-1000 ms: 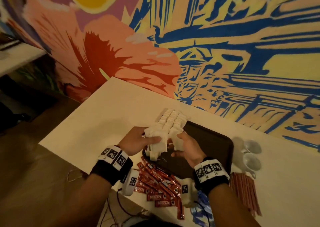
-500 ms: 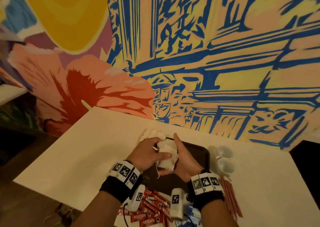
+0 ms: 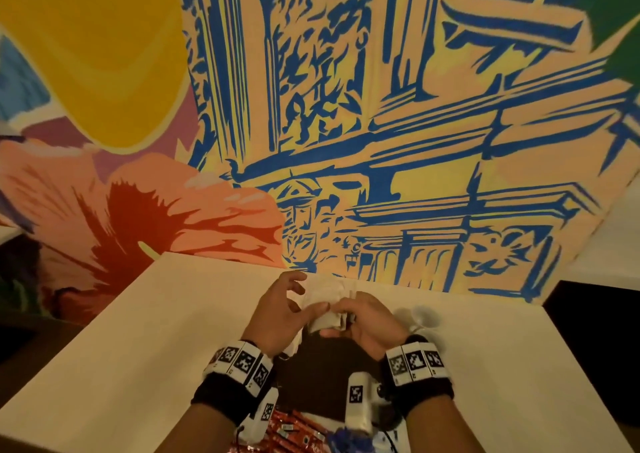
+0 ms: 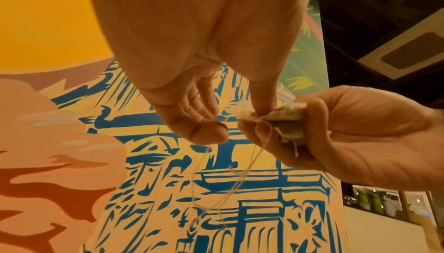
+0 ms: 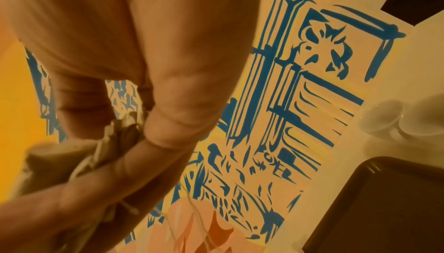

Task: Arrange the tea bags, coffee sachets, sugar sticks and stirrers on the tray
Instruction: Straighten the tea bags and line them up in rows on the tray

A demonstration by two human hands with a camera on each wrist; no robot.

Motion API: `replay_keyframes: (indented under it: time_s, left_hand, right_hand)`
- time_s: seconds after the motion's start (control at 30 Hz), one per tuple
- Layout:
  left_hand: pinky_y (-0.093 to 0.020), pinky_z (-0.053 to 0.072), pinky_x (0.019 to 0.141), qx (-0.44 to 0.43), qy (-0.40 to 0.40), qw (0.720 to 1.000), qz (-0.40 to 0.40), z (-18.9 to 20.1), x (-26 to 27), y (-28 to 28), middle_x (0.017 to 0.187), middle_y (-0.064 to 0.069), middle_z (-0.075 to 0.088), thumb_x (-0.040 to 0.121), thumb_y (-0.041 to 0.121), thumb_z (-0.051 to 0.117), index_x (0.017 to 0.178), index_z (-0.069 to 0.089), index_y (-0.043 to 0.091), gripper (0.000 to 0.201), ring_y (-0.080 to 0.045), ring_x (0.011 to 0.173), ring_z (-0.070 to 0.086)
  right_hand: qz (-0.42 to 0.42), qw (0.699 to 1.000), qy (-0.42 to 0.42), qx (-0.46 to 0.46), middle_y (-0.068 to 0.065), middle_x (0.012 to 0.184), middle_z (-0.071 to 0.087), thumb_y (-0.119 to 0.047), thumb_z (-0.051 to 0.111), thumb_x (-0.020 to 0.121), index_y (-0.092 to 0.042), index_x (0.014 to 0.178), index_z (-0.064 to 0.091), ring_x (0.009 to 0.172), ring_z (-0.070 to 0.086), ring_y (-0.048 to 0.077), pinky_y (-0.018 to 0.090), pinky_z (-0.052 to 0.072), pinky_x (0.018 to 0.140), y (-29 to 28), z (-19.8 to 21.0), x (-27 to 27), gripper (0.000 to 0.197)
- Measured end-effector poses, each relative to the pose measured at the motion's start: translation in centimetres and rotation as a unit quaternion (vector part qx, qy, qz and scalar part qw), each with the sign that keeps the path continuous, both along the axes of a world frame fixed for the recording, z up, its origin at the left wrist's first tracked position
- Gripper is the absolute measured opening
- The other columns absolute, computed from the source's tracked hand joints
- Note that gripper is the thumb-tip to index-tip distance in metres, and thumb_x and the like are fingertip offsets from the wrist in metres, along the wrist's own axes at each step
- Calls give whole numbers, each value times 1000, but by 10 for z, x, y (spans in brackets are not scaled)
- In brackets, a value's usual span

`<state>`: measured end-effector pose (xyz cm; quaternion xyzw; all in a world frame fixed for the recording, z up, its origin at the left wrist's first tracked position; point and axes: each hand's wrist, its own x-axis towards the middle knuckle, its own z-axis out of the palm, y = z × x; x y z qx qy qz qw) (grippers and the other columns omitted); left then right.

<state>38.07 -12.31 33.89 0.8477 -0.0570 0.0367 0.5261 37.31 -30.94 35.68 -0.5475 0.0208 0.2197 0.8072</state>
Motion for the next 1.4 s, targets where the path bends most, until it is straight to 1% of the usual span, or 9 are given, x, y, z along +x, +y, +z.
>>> replay_keyframes:
  time_s: [0.1, 0.17, 0.4, 0.57, 0.7, 0.87, 1.03, 1.2, 1.4]
  left_hand:
    - [-25, 52, 61, -61, 26, 998, -10, 6, -3, -9, 104, 3, 63, 81, 48, 78, 118, 56, 34, 45, -15, 76, 67]
    - [-29, 55, 59, -116, 48, 991, -35, 10, -5, -14, 100, -6, 68, 84, 42, 77, 116, 60, 27, 39, -17, 76, 68]
    - [-32, 57, 66, -146, 68, 982, -99, 18, -12, -19, 100, -5, 76, 89, 21, 75, 113, 70, 15, 25, -22, 84, 70]
    - [-30, 55, 68, -170, 84, 975, -114, 23, -14, -13, 100, -8, 75, 88, 20, 75, 112, 72, 14, 25, -18, 83, 69]
    - [-27, 55, 67, -173, 91, 974, -117, 25, -12, -6, 90, -10, 74, 85, 14, 77, 108, 73, 6, 24, -17, 77, 66]
    - [-29, 56, 68, -171, 81, 978, -88, 23, -1, 9, 96, -23, 72, 87, 24, 75, 105, 72, 1, 30, -23, 80, 68]
    - [-26, 55, 67, -182, 73, 978, -69, 27, 12, 26, 92, -15, 75, 94, 22, 67, 101, 75, 4, 21, -17, 76, 68]
    - [-29, 55, 70, -189, 99, 974, -75, 15, 27, 37, 93, -23, 73, 93, 23, 69, 97, 75, 0, 25, -20, 77, 67]
    - [-29, 55, 69, -181, 137, 971, -72, -3, 48, 45, 87, -15, 70, 94, 22, 68, 96, 74, -1, 24, -20, 77, 64]
  right_hand:
    - [-34, 999, -27, 8, 22, 112, 73, 4, 61, 94, 3, 116, 64, 105, 71, 40, 31, 63, 67, -7, 4, -3, 22]
    - [-52, 998, -46, 8, 17, 114, 74, 2, 64, 93, -1, 120, 64, 104, 72, 36, 33, 63, 70, -11, 4, -4, 28]
    - [-82, 993, -83, -30, 13, 108, 76, -6, 72, 90, -10, 120, 66, 88, 74, 27, 29, 57, 59, -13, 3, -11, 31]
    - [-89, 991, -92, -23, 12, 107, 76, -11, 75, 89, -9, 118, 68, 87, 72, 25, 28, 53, 56, -13, 4, -10, 31]
    - [-100, 991, -89, -20, 13, 108, 76, -14, 77, 88, -8, 117, 68, 88, 73, 27, 29, 52, 55, -11, 5, -3, 32]
    - [-132, 988, -75, -16, 13, 102, 76, -22, 74, 91, -11, 116, 68, 83, 71, 25, 31, 53, 56, -10, -1, 7, 28]
    - [-123, 991, -53, -18, 11, 102, 74, -33, 76, 86, -15, 119, 67, 84, 69, 24, 31, 55, 59, -8, -6, 18, 39]
    - [3, 995, -89, -36, 5, 96, 75, -20, 78, 85, -15, 116, 69, 78, 66, 19, 29, 52, 61, 15, -3, 24, 33]
    - [-24, 995, -66, -69, 12, 92, 73, -9, 78, 86, -3, 117, 67, 73, 63, 21, 29, 50, 56, 37, -20, 45, 34]
